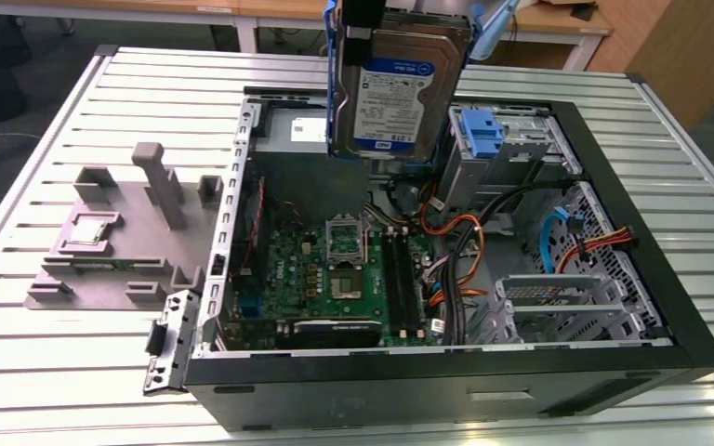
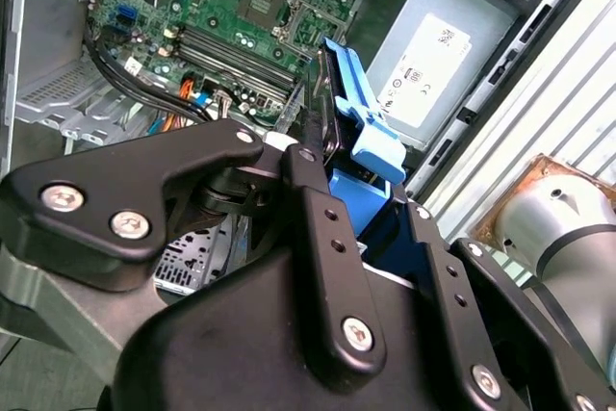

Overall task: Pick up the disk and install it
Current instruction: 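Insert the disk into the insertion slot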

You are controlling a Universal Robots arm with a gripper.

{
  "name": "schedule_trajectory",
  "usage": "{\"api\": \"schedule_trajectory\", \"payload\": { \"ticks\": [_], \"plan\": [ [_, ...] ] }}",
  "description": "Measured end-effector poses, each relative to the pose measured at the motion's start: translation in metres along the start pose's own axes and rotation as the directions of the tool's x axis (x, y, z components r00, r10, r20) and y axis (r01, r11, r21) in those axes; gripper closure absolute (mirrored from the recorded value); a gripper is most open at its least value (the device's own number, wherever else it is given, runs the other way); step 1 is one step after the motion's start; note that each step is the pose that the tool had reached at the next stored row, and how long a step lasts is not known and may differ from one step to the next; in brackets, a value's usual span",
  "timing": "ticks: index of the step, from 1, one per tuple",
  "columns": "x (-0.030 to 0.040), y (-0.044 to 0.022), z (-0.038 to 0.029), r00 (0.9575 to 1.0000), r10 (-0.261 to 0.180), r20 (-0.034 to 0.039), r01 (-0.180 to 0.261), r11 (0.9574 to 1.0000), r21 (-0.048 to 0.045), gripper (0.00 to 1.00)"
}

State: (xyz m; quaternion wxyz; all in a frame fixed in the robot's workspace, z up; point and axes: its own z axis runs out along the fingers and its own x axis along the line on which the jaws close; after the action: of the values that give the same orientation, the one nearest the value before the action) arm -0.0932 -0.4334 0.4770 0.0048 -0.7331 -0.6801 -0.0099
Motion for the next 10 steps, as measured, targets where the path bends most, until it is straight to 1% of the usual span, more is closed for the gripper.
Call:
{"api": "schedule_trajectory", "payload": {
  "ticks": [4,5,7,8,10],
  "plan": [
    [0.0004,0.0000,0.0000,1.0000,0.000,-0.0008,0.000,1.0000,0.0000,0.64],
    [0.0014,-0.0001,0.0001,1.0000,0.000,-0.0028,0.000,1.0000,0.0002,0.64],
    [0.0016,-0.0001,0.0001,1.0000,0.000,-0.0032,0.000,1.0000,0.0002,0.64],
    [0.0032,-0.0002,0.0001,1.0000,0.000,-0.0062,0.000,1.0000,0.0005,0.64],
    [0.0034,-0.0003,0.0001,1.0000,0.000,-0.0066,0.000,1.0000,0.0005,0.64]
  ]
}}
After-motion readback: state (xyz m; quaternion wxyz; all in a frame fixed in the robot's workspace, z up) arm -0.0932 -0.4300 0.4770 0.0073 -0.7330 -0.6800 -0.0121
